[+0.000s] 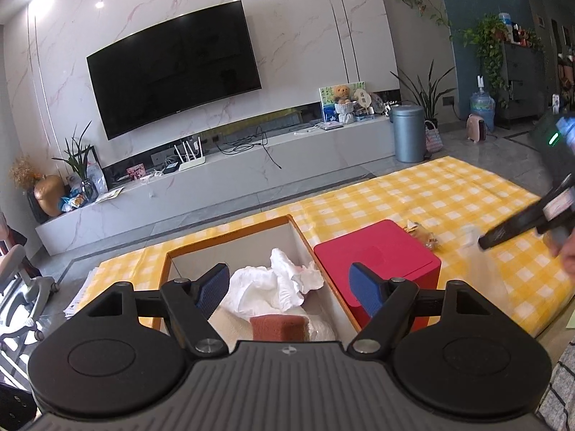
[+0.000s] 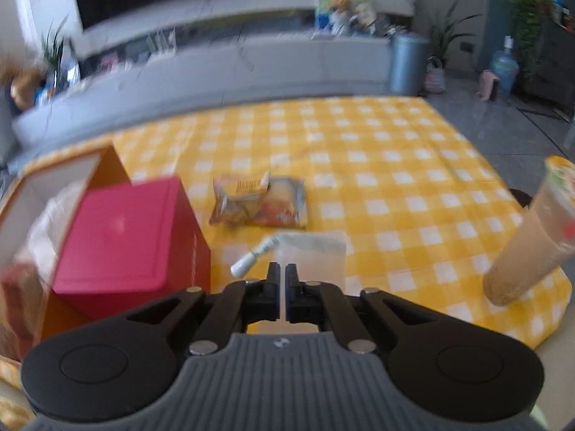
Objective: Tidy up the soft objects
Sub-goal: 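Grasp the mesh bag with the right tool while the left tool reaches the snack packet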
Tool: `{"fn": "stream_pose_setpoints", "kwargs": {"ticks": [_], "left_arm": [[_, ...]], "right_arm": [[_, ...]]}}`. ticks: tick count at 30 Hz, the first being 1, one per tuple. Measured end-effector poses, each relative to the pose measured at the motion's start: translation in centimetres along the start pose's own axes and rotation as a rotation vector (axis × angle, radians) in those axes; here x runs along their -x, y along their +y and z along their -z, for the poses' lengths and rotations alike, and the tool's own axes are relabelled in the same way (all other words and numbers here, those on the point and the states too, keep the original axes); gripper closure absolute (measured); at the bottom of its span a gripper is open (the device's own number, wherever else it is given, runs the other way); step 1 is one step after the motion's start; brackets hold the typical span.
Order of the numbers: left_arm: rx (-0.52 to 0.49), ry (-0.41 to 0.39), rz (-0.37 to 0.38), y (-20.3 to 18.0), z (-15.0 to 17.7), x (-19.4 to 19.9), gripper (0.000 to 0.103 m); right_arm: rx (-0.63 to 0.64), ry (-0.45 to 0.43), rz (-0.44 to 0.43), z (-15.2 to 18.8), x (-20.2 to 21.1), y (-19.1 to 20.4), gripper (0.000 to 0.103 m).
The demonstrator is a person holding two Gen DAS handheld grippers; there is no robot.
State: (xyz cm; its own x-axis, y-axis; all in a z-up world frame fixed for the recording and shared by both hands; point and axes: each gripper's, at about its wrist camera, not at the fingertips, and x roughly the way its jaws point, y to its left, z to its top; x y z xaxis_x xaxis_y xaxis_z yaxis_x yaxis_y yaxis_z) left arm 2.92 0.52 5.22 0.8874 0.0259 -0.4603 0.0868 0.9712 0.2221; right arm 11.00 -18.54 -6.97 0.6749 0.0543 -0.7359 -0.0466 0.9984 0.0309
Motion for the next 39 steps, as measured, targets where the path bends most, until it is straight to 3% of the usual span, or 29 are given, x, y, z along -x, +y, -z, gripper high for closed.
{"fn": "stream_pose_setpoints", "kwargs": {"ticks": [2, 4, 6, 11, 18, 28, 31, 36, 38, 39], "left_arm": [[-0.015, -0.014, -0.004, -0.4, 0.0, 0.2, 0.014], [-0.023, -0.022, -0.006, -0.5, 0.0, 0.3, 0.014], [-0.021, -0.021, 0.005, -0.6, -0.1, 0.4, 0.014], [-0.003, 0.004, 0.076, -0.9, 0.0, 0.0, 0.014], [-0.001, 0.024, 0.215, -2.2, 0.1, 0.3, 0.014], [0.007, 0.034, 0.273, -3.9, -0.3, 0.6, 0.014], [0.008, 0.048, 0.291, -5.1, -0.5, 0.6, 0.014], [-0.076, 0.062, 0.264, -8.4, -0.4, 1.0, 0.014], [-0.107, 0.076, 0.26, -9.7, -0.6, 0.9, 0.014], [-0.119, 0.078, 0.255, -10.3, -0.7, 0.8, 0.014]], "right_arm": [[0.028, 0.029, 0.019, 0.7, -1.9, 0.1, 0.085], [0.006, -0.013, -0.005, 1.8, -2.3, -0.6, 0.032], [-0.052, -0.049, -0.01, 2.9, -2.5, -1.9, 0.006], [-0.186, 0.064, 0.007, 2.8, -5.0, -4.1, 0.006], [-0.161, 0.134, -0.038, 3.3, -7.1, -3.5, 0.006], [-0.056, 0.185, -0.042, 3.6, -8.7, -1.3, 0.007], [-0.013, 0.219, -0.005, 3.8, -9.4, -0.9, 0.012], [0.037, 0.198, 0.017, 4.2, -9.6, -0.7, 0.011], [0.036, 0.185, 0.009, 4.1, -9.5, -1.0, 0.015], [0.026, 0.176, 0.013, 3.9, -9.5, -1.3, 0.022]]}}
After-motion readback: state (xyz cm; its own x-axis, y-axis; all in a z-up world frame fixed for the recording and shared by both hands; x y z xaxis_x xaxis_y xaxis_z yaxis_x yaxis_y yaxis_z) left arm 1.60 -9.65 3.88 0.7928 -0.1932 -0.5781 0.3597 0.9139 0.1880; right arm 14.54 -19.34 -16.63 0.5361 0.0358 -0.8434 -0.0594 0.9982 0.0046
